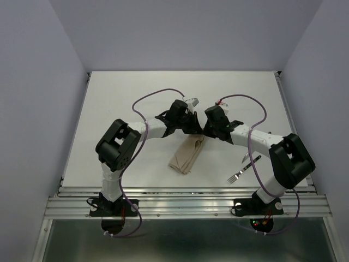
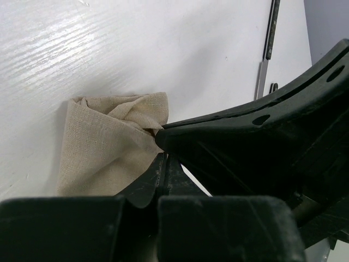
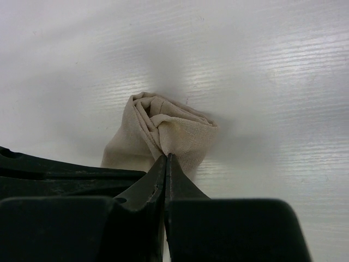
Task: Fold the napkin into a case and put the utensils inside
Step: Stuff the top corner of the smaller-rectangle-folded napkin into the folded napkin.
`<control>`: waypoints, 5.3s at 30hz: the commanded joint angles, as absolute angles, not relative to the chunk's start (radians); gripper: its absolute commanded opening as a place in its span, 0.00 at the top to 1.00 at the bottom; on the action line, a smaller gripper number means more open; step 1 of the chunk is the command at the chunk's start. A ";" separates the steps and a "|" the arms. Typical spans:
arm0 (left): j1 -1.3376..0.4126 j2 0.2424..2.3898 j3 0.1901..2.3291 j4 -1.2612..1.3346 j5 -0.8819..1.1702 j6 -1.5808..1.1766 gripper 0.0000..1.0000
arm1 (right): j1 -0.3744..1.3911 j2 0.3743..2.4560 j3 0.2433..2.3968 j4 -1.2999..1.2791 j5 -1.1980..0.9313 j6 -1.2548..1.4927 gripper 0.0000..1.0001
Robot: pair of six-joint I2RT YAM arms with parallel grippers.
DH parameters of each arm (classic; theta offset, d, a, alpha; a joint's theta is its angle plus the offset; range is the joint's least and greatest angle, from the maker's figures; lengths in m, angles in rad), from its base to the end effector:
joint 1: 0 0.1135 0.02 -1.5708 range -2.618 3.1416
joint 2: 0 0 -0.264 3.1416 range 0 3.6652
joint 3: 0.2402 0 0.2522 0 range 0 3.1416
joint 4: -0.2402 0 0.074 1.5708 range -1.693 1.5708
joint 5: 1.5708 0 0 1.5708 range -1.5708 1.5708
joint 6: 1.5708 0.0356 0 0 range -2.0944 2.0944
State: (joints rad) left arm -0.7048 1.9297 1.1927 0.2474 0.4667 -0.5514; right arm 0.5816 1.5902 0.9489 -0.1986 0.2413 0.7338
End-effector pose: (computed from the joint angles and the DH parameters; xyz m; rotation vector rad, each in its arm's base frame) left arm 0.3155 -0.2894 0.1907 0.4874 2.1960 -1.2137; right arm 0.2802 0.1741 0.1981 0.2938 2.3868 0.3314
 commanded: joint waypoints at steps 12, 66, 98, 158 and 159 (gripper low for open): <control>-0.707 1.939 1.121 0.445 0.445 -0.681 1.00 | 0.571 1.523 0.902 -0.143 0.227 0.821 0.99; -0.741 2.089 1.150 0.569 0.410 -0.874 1.00 | 0.571 1.535 0.861 -0.120 0.158 0.842 0.99; -0.782 2.097 1.097 0.738 0.503 -0.985 1.00 | 0.561 1.489 0.853 -0.160 0.202 0.815 0.99; -0.724 1.808 0.948 0.485 0.494 -0.762 1.00 | 0.525 1.490 0.811 -0.161 0.212 0.819 0.99; -0.726 1.818 0.957 0.467 0.483 -0.755 1.00 | 0.525 1.488 0.810 -0.161 0.212 0.818 0.99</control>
